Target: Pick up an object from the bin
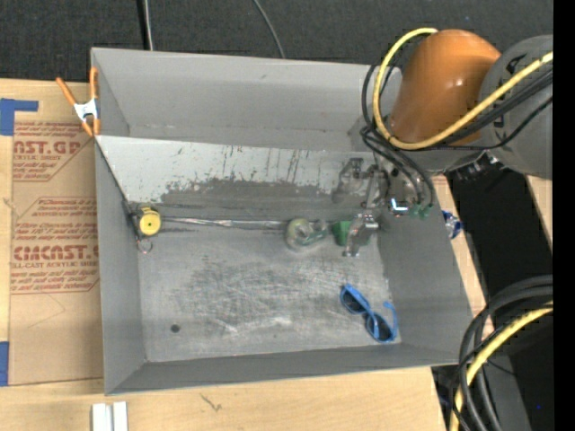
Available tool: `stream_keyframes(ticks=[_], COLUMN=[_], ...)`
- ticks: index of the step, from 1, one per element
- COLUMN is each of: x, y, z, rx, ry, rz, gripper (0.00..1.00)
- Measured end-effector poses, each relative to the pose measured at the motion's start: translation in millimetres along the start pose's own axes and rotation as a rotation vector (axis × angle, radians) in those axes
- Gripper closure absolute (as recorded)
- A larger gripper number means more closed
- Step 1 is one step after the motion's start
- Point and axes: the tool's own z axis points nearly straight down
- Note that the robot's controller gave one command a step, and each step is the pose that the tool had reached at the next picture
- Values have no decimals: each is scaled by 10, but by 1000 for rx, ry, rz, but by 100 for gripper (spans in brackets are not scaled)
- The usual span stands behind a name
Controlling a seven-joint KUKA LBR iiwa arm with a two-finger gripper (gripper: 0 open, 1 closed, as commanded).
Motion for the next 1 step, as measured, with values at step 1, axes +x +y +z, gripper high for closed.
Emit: stream_keyframes(ticks=[1], x=[67], y=[-438], z=[1383], rx=[-2], ry=[-7], rz=[-251], gripper=[0])
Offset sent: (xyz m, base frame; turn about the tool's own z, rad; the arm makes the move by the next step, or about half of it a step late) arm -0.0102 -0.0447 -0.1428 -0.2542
